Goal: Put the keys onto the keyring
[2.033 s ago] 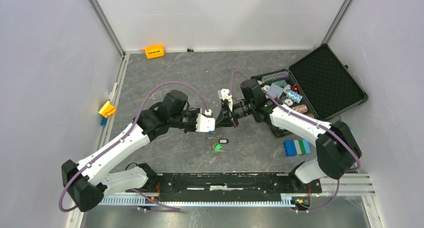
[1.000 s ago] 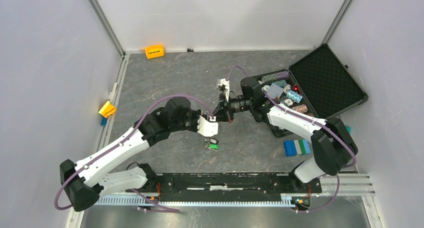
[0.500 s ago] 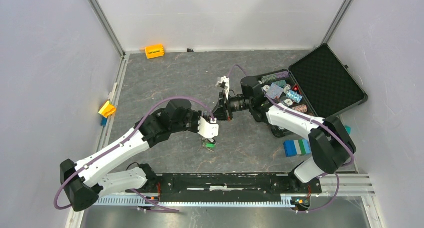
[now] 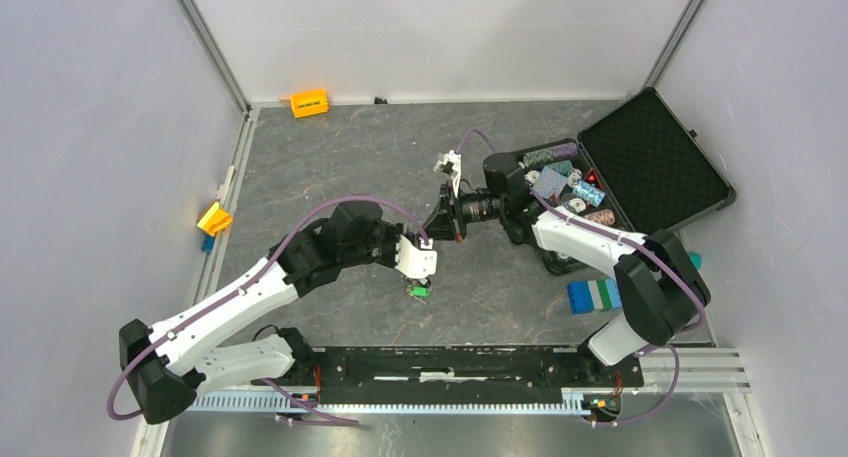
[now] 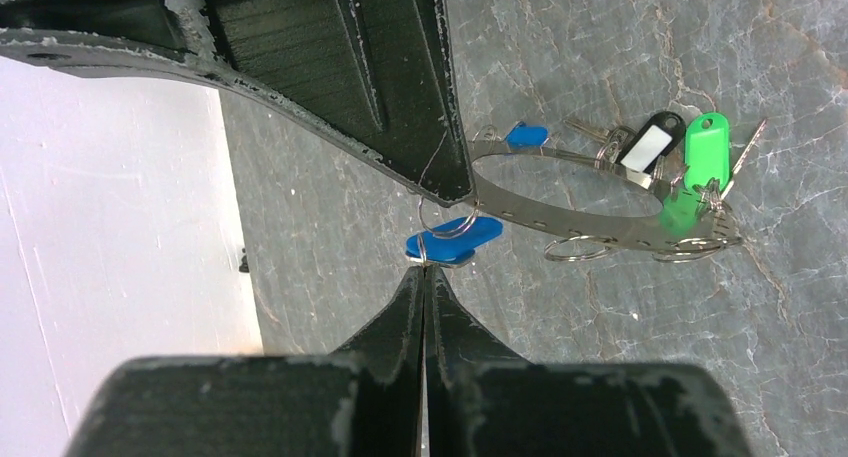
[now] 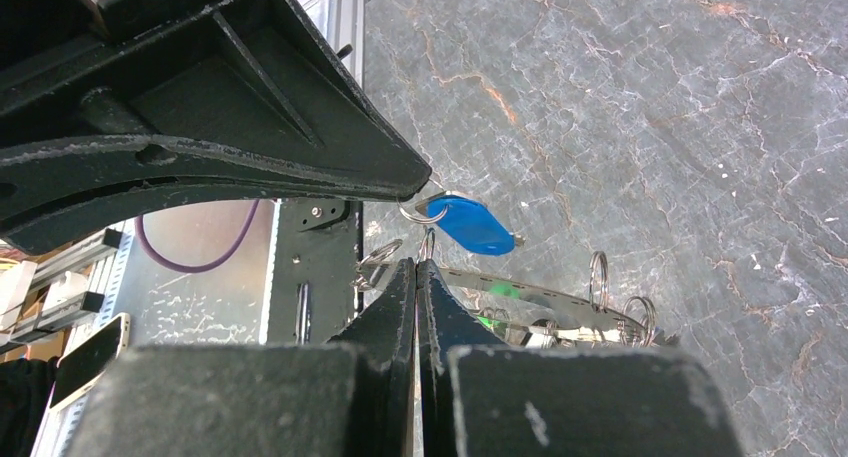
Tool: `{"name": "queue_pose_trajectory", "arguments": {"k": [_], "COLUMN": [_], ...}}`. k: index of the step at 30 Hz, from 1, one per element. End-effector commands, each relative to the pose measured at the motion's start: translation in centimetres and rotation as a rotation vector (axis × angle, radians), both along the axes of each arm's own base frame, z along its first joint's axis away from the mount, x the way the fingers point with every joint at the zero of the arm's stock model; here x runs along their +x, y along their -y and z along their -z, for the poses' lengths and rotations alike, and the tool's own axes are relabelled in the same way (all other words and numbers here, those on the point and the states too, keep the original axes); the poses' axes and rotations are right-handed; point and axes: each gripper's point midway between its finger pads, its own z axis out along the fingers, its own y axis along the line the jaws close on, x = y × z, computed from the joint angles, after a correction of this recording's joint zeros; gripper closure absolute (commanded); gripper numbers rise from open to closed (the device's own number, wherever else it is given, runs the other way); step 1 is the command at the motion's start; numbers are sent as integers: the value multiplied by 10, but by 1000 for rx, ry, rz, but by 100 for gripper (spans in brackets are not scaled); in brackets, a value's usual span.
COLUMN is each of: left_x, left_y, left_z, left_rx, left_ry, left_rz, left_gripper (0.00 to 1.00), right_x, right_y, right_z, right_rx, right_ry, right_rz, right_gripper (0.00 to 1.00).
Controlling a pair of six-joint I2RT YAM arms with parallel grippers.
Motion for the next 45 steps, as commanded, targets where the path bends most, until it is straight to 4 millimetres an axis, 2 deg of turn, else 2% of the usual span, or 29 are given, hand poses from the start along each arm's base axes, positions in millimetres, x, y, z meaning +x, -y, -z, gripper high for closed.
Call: {"name": "queue_pose_trajectory", "arguments": {"k": [1, 45], "left_x": [1, -2], "left_y": [3, 6], "left_z": [-12, 5], "left_rx": [-12, 90], "left_ry": [64, 94], "left_rz": [34, 76], "left_gripper": [98, 98], "right_x": [3, 8], "right_y": [-4, -4], "right_z": [-12, -13], "right_rx": [49, 67], "right_ry": [28, -22], "right_rz": [-16, 4], "right_gripper": [100, 100]}}
